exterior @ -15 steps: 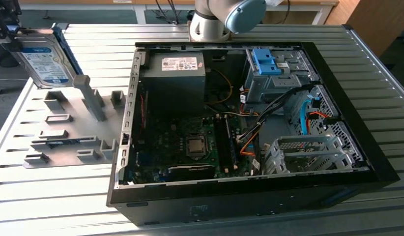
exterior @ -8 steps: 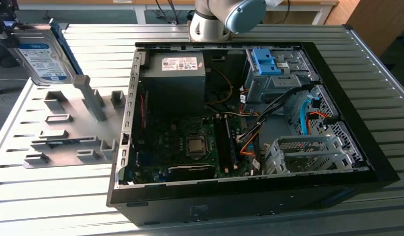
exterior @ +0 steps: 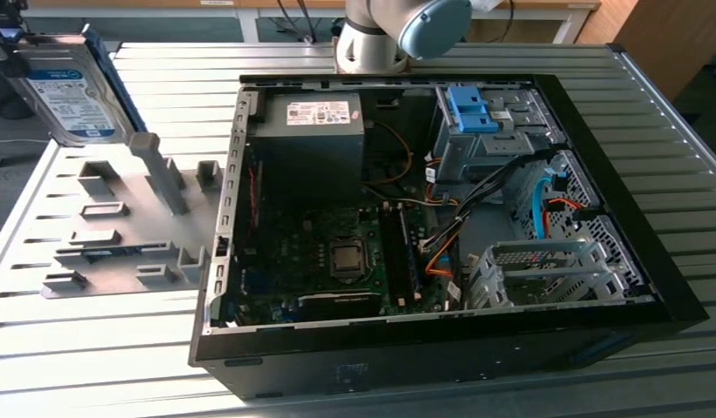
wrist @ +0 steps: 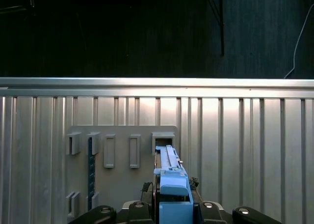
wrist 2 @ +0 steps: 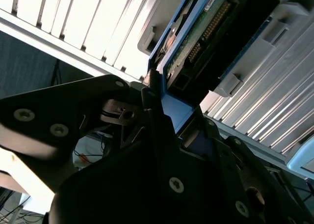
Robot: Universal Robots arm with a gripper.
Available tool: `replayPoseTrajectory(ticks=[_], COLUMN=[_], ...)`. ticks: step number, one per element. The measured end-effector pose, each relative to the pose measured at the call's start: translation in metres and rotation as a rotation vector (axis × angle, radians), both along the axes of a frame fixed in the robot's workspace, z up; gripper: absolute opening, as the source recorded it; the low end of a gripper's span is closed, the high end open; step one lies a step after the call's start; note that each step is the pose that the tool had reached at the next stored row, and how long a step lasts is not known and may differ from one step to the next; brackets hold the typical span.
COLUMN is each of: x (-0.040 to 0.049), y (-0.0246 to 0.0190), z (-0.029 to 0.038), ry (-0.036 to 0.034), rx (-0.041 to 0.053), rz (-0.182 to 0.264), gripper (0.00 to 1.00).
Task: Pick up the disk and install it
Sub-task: 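Pick up the disk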
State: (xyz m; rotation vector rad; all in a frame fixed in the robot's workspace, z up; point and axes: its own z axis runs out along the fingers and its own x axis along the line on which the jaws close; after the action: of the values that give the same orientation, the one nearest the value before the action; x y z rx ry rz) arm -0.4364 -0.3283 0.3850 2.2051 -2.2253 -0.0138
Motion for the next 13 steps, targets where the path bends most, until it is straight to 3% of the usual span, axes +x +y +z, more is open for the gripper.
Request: replayPoseTrajectory(ticks=[13], x=[0.0], y=[0.0], z=[0.0171], ry=[0.0], rx=[0.0], rz=[0.0], gripper=[0.37])
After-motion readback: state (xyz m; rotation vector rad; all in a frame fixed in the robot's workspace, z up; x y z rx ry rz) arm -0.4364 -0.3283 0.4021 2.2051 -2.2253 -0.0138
